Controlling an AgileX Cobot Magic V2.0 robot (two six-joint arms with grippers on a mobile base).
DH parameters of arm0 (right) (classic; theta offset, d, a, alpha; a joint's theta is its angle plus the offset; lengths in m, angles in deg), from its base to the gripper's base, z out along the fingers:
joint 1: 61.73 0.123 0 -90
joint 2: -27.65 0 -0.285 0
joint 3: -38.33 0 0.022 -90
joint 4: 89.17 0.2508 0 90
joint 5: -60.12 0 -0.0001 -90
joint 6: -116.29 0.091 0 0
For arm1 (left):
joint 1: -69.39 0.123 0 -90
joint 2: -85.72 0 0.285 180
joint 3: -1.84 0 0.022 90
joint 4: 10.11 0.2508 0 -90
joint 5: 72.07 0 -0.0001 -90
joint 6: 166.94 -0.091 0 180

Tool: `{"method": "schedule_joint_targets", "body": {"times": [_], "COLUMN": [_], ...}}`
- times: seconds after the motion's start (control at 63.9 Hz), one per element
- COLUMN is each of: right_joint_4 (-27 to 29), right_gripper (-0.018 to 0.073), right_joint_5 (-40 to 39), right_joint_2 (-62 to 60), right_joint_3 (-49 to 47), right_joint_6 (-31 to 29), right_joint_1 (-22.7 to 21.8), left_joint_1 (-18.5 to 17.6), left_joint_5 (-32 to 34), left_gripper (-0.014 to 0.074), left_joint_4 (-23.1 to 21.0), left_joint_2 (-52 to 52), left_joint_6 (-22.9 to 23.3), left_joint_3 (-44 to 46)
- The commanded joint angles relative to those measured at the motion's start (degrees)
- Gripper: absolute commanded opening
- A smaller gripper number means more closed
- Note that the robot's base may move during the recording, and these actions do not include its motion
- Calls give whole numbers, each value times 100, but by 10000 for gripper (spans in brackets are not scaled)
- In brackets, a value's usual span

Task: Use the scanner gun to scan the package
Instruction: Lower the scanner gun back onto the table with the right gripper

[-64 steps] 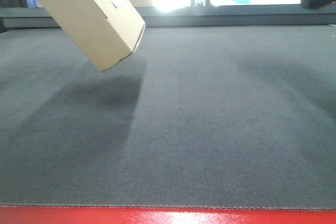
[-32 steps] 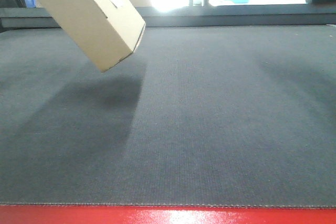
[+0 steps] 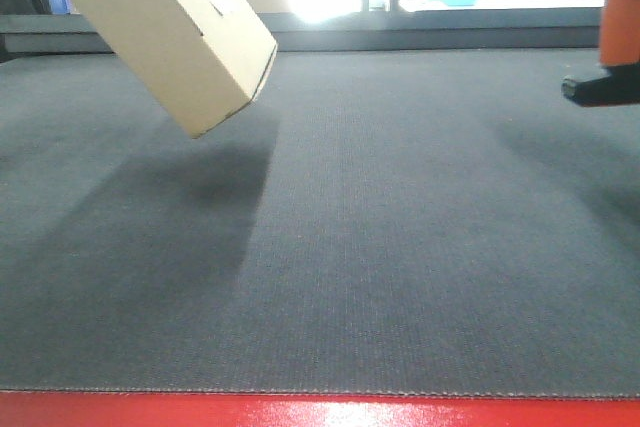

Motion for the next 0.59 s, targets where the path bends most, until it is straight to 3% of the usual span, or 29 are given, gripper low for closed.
{"method": "schedule_joint_targets", "body": {"times": [0.0,0.297,0.579], "right_joint_4": [-269,-466,-502], "right_gripper": [-156,-156,-156], "right_joint_5": [-901,-1853,-2180], "right_joint_2": [277,1133,1534], "right_joint_3": [-2,-2,-15], "right_joint_6": [272,638,638], "right_joint_1": [-22,-22,-22], "left_joint_1": [-37,-37,-37], "left_joint_5": [39,39,39], "left_gripper": [-111,-111,-111], "left_joint_4": [-88,-88,-88], "left_joint_2": [-77,-77,-77], "left_joint_6": [-22,-22,-22], "left_joint_3": [18,18,18]}}
